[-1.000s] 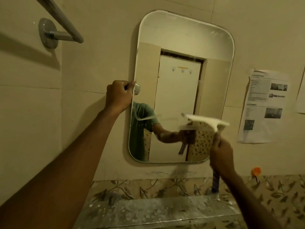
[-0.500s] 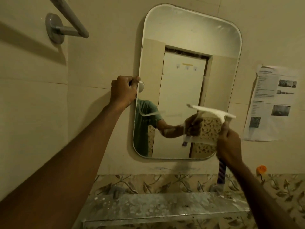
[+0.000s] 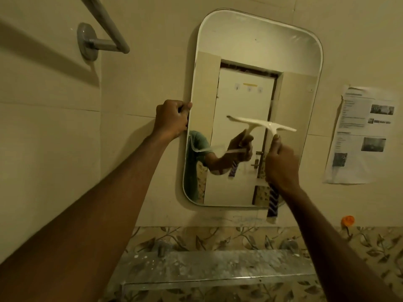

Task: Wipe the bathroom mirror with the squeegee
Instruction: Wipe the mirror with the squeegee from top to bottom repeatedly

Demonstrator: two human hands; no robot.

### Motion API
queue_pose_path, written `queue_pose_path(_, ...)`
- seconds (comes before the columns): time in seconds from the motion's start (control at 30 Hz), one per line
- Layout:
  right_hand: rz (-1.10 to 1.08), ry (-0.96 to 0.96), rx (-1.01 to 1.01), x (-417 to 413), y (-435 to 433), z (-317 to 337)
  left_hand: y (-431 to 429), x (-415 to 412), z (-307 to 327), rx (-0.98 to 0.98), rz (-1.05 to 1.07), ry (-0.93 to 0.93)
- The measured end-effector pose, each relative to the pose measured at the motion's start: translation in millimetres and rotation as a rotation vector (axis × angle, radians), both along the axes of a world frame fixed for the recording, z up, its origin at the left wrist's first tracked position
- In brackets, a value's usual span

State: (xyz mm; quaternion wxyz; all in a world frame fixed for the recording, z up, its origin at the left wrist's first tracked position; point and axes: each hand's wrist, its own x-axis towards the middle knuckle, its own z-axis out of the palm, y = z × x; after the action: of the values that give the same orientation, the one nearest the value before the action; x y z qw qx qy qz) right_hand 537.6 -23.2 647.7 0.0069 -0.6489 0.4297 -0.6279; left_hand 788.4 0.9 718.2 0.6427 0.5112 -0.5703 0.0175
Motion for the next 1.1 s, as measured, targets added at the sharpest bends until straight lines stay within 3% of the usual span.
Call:
queue_pose_path(0.17, -0.035, 0.057, 0.105, 19.9, 20.7, -116.8, -2.2, 0.3, 0.5, 0.004, 0.001, 0.002)
queue_pose_path(0.23, -0.058, 0.084, 0.169, 18.5, 31.4, -130.8, -0.7, -0.3, 0.0, 0.008, 0.0, -0.002)
queue_pose_path(0.47, 0.045, 0.079, -0.028, 28.9, 19.9, 4.7, 5.4, 2.1, 5.9, 0.043, -0.092, 0.078)
queue_pose_path(0.53, 0.028, 0.063, -0.028, 38.6, 18.7, 2.1, 6.0, 1.7, 6.2, 0.045, -0.125, 0.129)
queue_pose_path(0.7, 0.045, 0.081, 0.124, 58.0, 41.9, -109.6, 4.0, 0.7, 4.3, 0.031, -0.156, 0.161)
queue_pose_path(0.77, 0.012, 0.116, 0.182, 60.1, 48.9, -126.7, 5.2, 0.4, 5.2, 0.042, -0.153, 0.15)
queue_pose_path(0.97, 0.093, 0.016, -0.086, 66.7, 38.0, -24.5, 9.9, 10.4, 16.7, 0.195, -0.252, 0.129)
queue_pose_path(1.1, 0.103, 0.052, -0.032, 84.4, 38.1, -8.8, 11.2, 16.7, 26.0, 0.295, -0.316, 0.086)
